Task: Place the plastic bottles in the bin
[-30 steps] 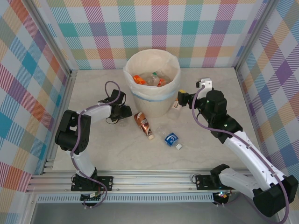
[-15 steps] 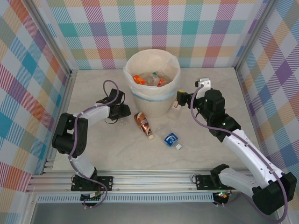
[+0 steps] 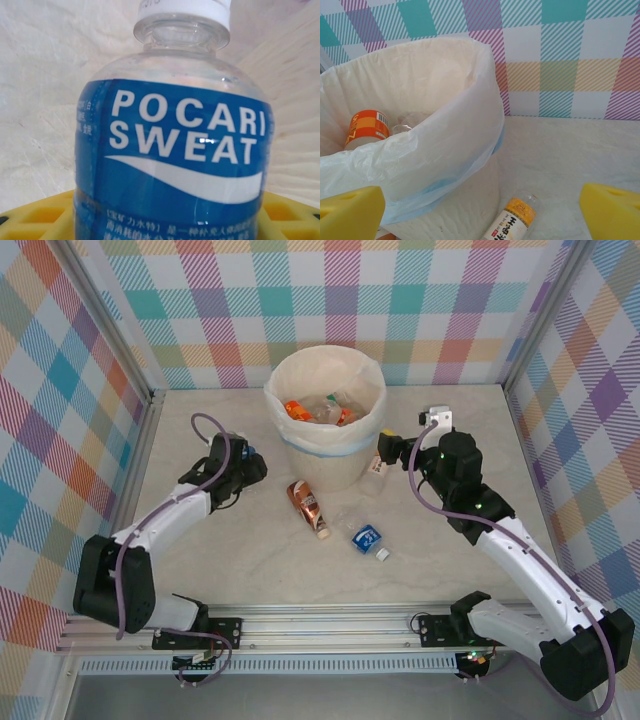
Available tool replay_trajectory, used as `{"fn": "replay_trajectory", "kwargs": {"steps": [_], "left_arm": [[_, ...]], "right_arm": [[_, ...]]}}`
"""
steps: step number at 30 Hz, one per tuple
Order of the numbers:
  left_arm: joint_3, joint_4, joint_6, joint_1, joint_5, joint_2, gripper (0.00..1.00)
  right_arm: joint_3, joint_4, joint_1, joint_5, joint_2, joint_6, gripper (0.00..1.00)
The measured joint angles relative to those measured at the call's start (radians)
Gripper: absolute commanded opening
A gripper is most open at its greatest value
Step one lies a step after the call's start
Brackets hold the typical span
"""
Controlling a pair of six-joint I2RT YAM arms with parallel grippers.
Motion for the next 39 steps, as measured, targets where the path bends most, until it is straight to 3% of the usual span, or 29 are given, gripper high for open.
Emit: {"fn": "replay_trajectory", "kwargs": {"steps": [12,18,28,33,39], "left_arm": [[-0.059,0.133,0.034,0.0,0.009,-0.302,0.53],[0.037,0.207,0.08,0.0,0.1,-0.327,0.52],[0.415,0.338,0.224,-0.039,0.275,-0.119,0.53],[0.608,0.308,0.449,-0.109,0.333,0.069,0.54],[0.826,0.174,0.723,-0.131,0.348,0.27,0.54]], "right_arm": [[-0.051,0.063,0.0,0.009,-0.019,0.011,1.0],[-0.083,0.106,0.0,0.002,-0.053,0.012,1.0],[-0.084,0.113,0.0,-0.001,-0.093,0.015,1.0],[-0.084,0.104,0.0,-0.001,-0.13,0.016,1.0],[-0.086,0.066,0.0,0.006,-0.195,0.015,1.0]]}}
